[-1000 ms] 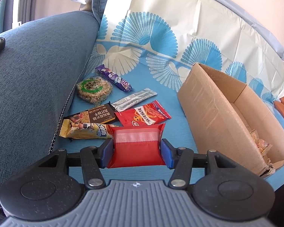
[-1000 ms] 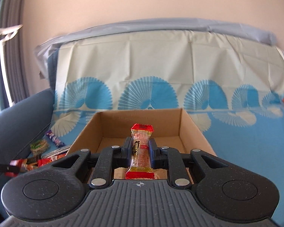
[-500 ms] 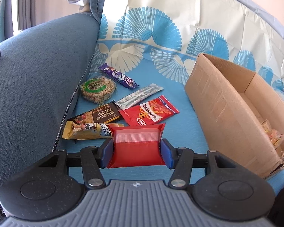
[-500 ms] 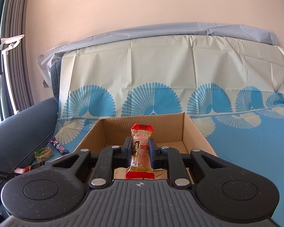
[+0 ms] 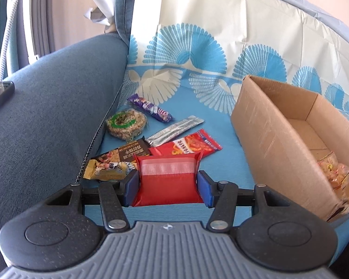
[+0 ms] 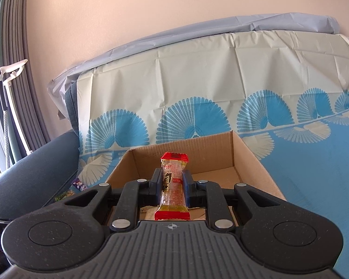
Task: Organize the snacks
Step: 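Carry the red candy and red wrapper over the box with both tools, then open both tools to drop the candy and wrapper into the box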
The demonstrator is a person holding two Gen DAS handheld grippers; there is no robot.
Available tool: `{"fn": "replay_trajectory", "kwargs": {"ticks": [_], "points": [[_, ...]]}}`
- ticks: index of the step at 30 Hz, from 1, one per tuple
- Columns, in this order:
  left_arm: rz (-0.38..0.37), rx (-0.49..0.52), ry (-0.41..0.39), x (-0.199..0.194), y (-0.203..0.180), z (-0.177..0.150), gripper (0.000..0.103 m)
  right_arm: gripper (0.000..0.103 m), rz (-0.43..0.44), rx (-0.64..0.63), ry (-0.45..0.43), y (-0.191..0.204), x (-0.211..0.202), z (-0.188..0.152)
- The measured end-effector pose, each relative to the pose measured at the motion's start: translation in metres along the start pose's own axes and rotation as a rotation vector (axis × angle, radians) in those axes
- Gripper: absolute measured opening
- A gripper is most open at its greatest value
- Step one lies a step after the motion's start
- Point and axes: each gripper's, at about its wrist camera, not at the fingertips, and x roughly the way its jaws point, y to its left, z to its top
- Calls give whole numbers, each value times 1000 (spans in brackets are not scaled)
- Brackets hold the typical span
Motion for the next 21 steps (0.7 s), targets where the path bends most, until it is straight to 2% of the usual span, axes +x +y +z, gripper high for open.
{"fn": "replay_trajectory", "kwargs": {"ticks": [6, 12, 18, 20, 21], "points": [[-50, -51, -29, -11, -39, 13, 59, 19, 21, 32, -1, -9, -2, 2], [-149, -65, -116, -22, -95, 56, 59, 19, 29, 77, 2, -19, -2, 4], [-255, -63, -206, -38, -149, 94, 60, 19, 27, 70, 8, -18, -2, 3], [-297, -55, -215, -41, -165, 101, 63, 20, 21, 62, 13, -17, -1, 3], [-318, -45, -207, -41, -173, 104, 73, 22, 11, 58, 17, -15, 0, 3]]}}
